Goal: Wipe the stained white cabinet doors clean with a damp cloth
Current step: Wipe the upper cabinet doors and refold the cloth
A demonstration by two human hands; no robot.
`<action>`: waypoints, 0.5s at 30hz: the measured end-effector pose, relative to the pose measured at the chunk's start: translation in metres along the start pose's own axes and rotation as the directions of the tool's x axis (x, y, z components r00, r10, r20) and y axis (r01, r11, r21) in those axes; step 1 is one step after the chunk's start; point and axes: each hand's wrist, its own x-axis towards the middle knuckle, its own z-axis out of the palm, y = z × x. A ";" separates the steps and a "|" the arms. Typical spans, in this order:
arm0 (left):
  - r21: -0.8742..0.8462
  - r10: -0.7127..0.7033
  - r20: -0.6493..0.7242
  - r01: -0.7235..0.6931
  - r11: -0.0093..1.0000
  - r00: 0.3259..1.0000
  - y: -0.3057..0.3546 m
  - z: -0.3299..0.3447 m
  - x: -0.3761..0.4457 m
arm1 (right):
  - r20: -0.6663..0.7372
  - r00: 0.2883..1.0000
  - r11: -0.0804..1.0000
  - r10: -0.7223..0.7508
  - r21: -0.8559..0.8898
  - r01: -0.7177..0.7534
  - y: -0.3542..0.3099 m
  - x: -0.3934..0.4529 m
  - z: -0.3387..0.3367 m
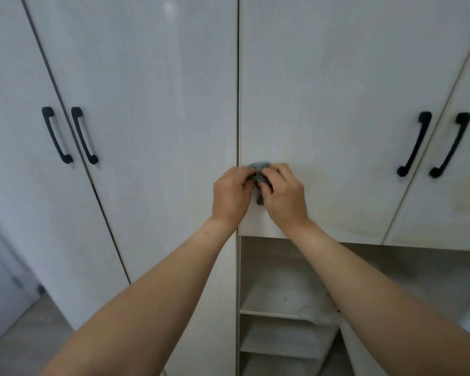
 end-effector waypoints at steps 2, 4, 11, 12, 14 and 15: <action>-0.056 -0.026 -0.087 0.021 0.998 0.996 0.010 -0.007 0.020 | -0.096 0.995 1.000 0.000 -0.001 0.000 -0.010 0.026 -0.004; -0.117 -0.047 -0.141 0.031 0.993 0.989 0.016 -0.012 0.039 | -0.170 0.985 1.000 0.018 -0.009 -0.020 -0.017 0.047 -0.005; -0.107 -0.142 0.028 0.144 0.984 0.990 -0.026 0.012 -0.035 | -0.084 0.989 0.993 0.120 -0.012 -0.121 -0.008 -0.048 0.039; -0.095 -0.179 0.080 0.186 0.978 0.981 -0.033 0.016 -0.051 | -0.044 0.988 0.989 0.149 -0.017 -0.150 -0.008 -0.068 0.045; -0.081 -0.255 0.152 0.270 0.960 0.955 -0.041 0.021 -0.070 | 0.020 0.977 0.977 0.213 -0.019 -0.212 -0.009 -0.092 0.052; -0.088 -0.293 0.169 0.310 0.947 0.941 -0.043 0.021 -0.075 | 0.037 0.970 0.971 0.239 -0.012 -0.238 -0.011 -0.097 0.054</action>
